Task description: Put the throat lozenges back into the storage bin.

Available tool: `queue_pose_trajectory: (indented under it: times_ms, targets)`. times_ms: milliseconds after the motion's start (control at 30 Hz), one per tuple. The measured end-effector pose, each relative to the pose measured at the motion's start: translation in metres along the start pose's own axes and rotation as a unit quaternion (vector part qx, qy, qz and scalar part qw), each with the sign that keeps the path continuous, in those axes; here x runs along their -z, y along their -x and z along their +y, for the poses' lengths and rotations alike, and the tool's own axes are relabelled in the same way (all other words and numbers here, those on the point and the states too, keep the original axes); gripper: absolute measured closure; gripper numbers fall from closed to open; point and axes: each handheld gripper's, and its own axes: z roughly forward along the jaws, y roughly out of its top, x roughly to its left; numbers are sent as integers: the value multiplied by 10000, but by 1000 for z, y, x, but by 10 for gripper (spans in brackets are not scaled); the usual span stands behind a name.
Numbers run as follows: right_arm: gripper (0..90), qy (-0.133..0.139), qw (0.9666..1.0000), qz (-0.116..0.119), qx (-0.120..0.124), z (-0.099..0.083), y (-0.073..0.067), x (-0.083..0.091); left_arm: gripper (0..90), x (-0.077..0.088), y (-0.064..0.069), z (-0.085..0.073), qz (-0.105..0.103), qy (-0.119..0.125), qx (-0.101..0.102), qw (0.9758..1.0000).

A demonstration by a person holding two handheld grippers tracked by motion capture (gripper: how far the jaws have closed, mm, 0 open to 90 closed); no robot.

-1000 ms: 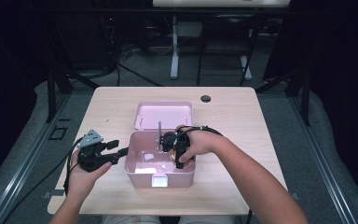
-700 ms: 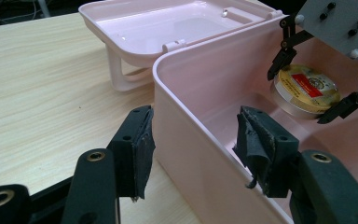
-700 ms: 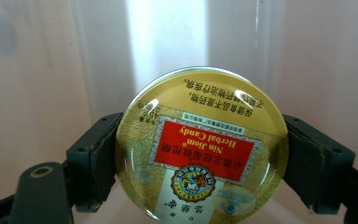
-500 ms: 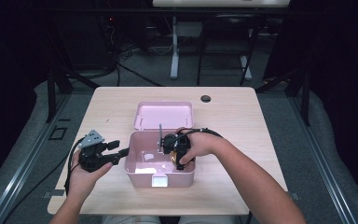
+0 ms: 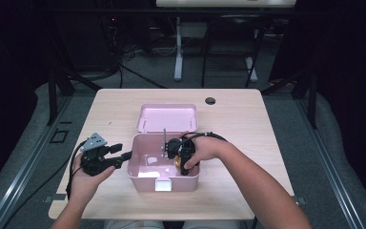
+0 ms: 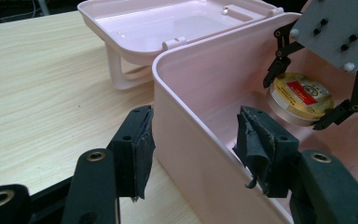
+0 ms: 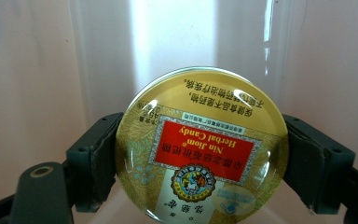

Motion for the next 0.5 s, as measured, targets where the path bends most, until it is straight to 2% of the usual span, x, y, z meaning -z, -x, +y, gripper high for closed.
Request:
queue_pose_trajectory:
  times_ms: [500]
  targets:
    - [198, -54, 10000, 42, 8, 1, 1, -5, 456, 0, 0, 0, -8, -44, -8, 10000]
